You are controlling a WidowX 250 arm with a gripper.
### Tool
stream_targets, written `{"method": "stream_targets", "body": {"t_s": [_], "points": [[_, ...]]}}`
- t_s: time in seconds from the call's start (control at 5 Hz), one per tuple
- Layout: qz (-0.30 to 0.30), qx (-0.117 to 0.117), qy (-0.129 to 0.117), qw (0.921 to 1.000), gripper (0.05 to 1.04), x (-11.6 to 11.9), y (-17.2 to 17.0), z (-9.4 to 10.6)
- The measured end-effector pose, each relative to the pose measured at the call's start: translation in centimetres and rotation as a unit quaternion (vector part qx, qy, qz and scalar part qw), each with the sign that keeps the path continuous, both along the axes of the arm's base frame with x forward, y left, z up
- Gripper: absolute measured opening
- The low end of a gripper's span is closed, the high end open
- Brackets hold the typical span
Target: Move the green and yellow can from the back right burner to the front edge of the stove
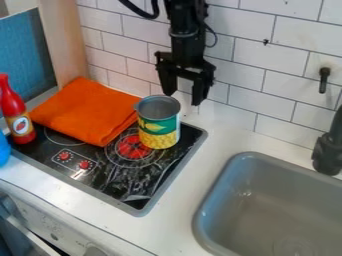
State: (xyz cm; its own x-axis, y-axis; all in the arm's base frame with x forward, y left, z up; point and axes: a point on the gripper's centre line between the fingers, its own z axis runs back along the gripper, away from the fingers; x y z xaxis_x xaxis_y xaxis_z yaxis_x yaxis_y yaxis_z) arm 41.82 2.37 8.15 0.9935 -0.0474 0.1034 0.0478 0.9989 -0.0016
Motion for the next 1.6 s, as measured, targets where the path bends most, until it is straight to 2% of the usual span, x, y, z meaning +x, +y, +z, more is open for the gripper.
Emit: {"method": "stream_targets", "body": {"t_s": [0.2,0.4,0.6,0.8,1.0,1.2,1.4,1.6], "points": [[0.006,0.004,0.036,0.9993,1.0,-1.5,0.1,-2.4],[0.008,0.02,0.066,0.9976,1.0,-3.1,0.6,-3.9],[0.014,0.03,0.082,0.9961,1.0,-5.2,1.4,-4.0],[0.039,0.029,0.092,0.9946,1.0,-8.8,2.9,-2.6],[0.036,0.027,0.09,0.9949,1.0,-10.8,2.9,-1.2],[0.046,0.025,0.086,0.9949,1.0,-11.5,3.3,-0.6],[0.051,0.02,0.085,0.9949,1.0,-11.5,3.3,-0.5],[0.04,0.005,0.061,0.9973,1.0,-10.3,2.8,0.4]]}}
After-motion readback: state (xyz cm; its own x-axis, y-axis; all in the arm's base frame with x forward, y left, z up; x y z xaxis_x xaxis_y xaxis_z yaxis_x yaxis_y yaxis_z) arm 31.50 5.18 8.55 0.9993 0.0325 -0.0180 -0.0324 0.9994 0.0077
